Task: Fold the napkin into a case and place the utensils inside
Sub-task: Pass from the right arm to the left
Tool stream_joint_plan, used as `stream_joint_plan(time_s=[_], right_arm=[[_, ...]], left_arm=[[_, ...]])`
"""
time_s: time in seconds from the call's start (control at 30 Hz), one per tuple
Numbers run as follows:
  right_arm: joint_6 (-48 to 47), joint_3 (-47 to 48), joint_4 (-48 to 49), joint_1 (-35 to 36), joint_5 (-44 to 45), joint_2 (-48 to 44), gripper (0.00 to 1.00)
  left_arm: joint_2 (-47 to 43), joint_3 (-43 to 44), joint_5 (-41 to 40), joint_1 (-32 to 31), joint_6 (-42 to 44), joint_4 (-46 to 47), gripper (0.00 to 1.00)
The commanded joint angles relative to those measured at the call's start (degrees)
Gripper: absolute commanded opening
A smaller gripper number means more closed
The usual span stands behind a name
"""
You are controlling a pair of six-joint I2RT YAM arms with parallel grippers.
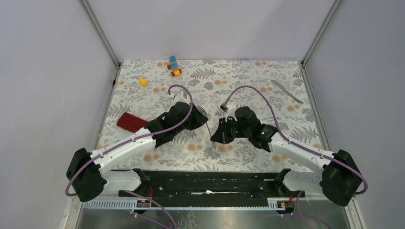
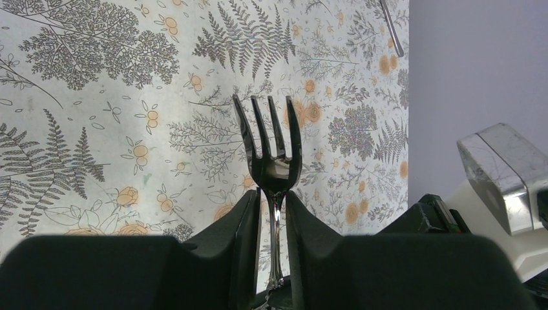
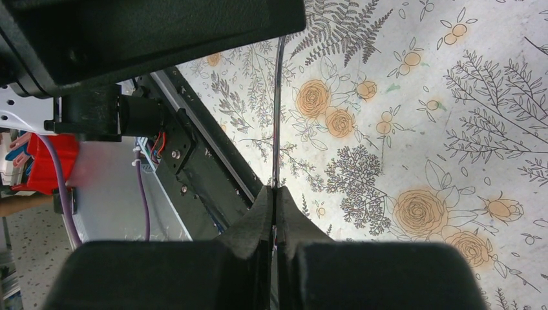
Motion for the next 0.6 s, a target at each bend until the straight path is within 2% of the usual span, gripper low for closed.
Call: stream_joint_plan(time_s=[0.0,0.27,0.57], right_arm=[[-1.79,3.00,1.24,1.32,0.31,-1.25,0.00],[-1.92,3.33,1.62,1.67,0.63,-0.66,0.00],[-2.21,4.77,2.49,2.00,0.51,1.16,0.00]], left_arm=[[0.95,1.98,-0.53,0.05,-0.56,2.12,0.24],[1.80,2.40,0.34,0.09,-1.09,1.19,0.26],[0.88,2.01,0.03,0.14,-0.18,1.15,0.10]])
